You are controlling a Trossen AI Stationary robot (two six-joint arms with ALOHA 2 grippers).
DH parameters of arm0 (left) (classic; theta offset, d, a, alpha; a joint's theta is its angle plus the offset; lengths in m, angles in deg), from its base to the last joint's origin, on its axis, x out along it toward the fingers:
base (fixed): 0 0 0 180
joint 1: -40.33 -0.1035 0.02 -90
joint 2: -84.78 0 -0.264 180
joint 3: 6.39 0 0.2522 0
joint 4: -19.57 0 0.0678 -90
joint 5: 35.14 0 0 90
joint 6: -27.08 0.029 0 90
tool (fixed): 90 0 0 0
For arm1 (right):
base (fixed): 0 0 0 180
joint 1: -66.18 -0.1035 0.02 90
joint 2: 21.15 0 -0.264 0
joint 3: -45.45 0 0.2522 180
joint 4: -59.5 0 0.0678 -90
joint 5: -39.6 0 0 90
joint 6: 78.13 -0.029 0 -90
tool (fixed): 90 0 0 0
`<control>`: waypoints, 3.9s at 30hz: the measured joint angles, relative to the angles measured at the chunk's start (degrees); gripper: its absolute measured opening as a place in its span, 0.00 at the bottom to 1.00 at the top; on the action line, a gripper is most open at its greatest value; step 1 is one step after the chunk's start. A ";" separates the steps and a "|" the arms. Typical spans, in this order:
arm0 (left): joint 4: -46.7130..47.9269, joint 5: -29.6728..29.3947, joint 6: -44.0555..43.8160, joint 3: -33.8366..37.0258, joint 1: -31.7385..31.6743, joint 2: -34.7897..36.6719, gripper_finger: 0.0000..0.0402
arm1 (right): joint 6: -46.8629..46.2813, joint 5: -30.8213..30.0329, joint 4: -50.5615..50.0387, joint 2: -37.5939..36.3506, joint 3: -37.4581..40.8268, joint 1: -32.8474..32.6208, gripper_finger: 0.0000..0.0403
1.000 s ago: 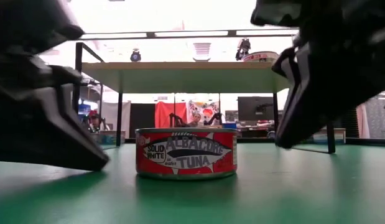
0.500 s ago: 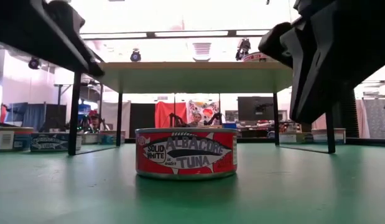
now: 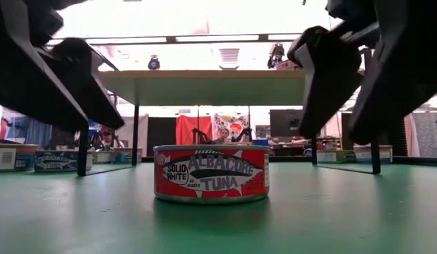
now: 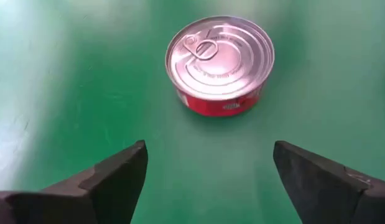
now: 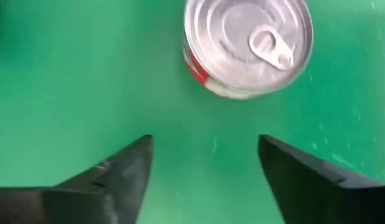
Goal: Stack canned seafood by type on shelf
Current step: Stack the red tuna can on top of the red tuna can on the shelf
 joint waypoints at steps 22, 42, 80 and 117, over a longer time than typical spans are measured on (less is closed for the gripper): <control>-17.20 -3.82 -2.56 -0.26 -0.93 -13.47 0.83 | -2.48 -14.56 -4.32 2.71 0.31 2.37 0.95; -42.72 -10.33 13.31 0.12 -2.39 -22.11 0.83 | 1.37 -13.51 5.23 2.73 3.50 3.37 0.95; -55.70 1.35 16.69 0.04 -6.49 -25.20 0.99 | 0.62 -12.16 5.22 3.59 4.20 3.37 0.95; -56.89 1.56 22.35 0.31 -7.91 -23.78 0.92 | -4.46 -5.46 -8.87 1.72 1.29 2.54 0.95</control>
